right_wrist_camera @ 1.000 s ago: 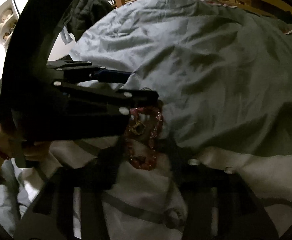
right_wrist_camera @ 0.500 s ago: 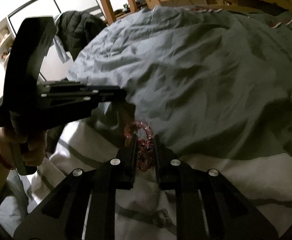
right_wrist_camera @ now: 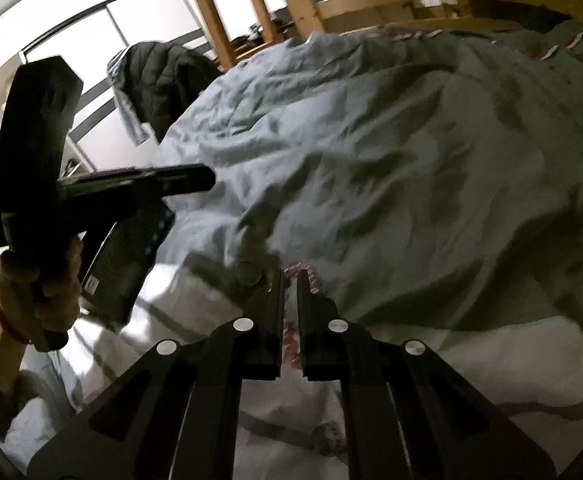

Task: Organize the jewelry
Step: 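Lift the ring and pink bracelet and carry them over the black box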

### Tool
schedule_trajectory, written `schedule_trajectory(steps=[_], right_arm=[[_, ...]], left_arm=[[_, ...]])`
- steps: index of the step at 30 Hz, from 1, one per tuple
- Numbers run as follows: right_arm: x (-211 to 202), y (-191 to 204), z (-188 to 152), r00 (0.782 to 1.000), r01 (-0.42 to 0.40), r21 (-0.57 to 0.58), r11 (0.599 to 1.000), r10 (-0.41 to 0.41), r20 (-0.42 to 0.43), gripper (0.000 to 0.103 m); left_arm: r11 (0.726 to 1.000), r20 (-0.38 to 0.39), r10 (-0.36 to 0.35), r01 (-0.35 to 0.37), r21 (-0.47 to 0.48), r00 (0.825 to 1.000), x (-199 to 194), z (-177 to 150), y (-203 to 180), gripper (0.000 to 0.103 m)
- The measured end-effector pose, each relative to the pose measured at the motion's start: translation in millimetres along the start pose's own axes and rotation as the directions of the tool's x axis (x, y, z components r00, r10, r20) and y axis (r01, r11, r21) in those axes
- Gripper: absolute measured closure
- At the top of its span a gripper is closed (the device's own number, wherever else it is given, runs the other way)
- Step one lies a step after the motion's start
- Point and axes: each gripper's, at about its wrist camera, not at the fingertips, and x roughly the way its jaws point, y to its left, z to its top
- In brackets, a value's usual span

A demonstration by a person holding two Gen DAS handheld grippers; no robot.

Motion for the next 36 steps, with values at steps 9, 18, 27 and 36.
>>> schedule_trajectory(steps=[9,18,27,36], right_arm=[[28,9,-15,0.991,0.046,-0.06,0.997,-0.053,-0.123,0.05],[16,-9,-8,0.993,0.099,-0.002,0.995,-0.099,-0.058,0.094],[-7,-19,2,0.996,0.076,0.048,0.996,-0.078,0.039,0.094],[-26,-14,14,0.994,0.056,0.04,0.998,-0.059,0.088,0.094]], left_arm=[[0.993,-0.139,-0.003,0.019,0.115,0.99,20,-34,-30,0.034],[0.993,-0.184,-0.05,0.069,0.099,0.982,41,-39,-31,0.082],[0.99,-0.16,-0.053,0.072,0.118,0.986,38,-38,-35,0.083],[0.994,-0.114,-0.024,0.036,0.103,0.993,17,-29,-31,0.083]])
